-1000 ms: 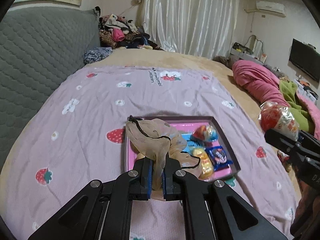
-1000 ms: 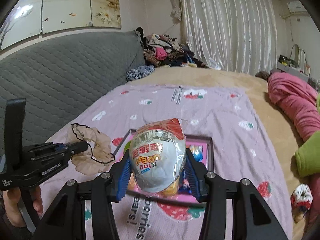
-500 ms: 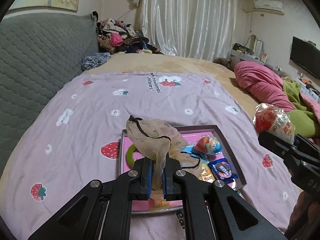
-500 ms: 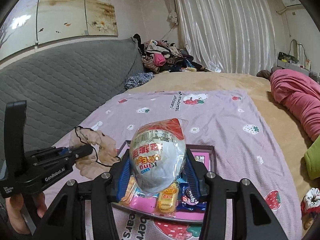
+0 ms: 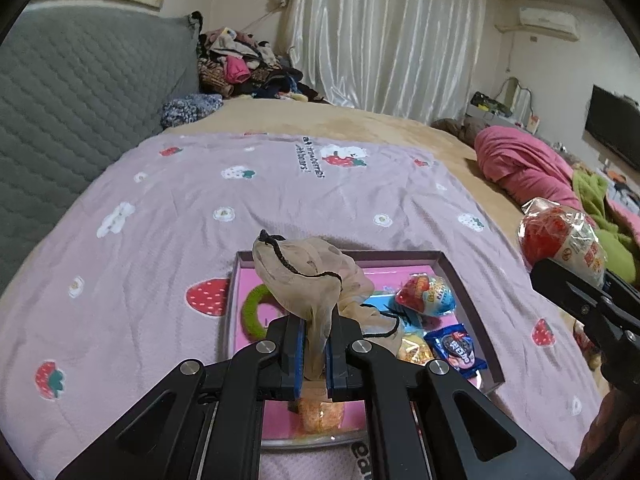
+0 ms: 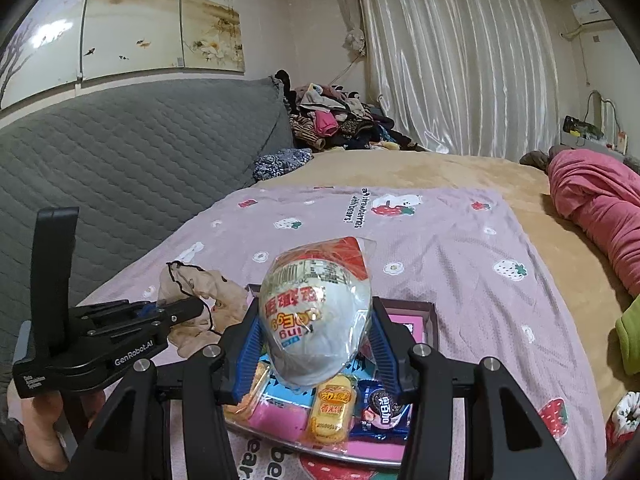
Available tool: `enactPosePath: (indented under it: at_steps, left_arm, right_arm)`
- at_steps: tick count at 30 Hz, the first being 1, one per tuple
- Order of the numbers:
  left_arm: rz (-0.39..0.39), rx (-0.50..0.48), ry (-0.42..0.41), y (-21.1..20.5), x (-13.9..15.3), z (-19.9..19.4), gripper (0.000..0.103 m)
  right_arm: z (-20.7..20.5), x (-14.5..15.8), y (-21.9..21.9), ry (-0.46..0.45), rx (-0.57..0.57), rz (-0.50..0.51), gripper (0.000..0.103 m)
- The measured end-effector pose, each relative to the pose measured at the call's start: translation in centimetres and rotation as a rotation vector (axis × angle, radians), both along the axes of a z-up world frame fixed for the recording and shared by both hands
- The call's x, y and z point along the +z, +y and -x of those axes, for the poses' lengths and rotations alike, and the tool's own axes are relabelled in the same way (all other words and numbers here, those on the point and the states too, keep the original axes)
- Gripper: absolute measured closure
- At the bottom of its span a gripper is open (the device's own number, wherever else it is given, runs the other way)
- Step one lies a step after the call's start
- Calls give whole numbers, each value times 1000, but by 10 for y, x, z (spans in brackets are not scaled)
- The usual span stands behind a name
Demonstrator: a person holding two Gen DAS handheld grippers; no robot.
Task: Organize objects
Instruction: 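Lift and carry the scrunchie with left gripper while right gripper carries the egg over the tray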
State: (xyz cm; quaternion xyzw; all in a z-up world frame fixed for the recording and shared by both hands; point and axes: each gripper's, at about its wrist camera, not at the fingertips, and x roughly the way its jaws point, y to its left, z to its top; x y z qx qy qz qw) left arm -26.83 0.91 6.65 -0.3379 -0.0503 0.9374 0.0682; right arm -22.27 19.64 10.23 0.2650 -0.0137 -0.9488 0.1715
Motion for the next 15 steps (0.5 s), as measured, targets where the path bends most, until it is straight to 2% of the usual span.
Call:
enactPosePath:
  at_steps: [15]
  left_arm:
    - [-20,-25,10,25,-31,29,96]
  right_arm:
    - [24,-24,-1,-12,-3,-11,53]
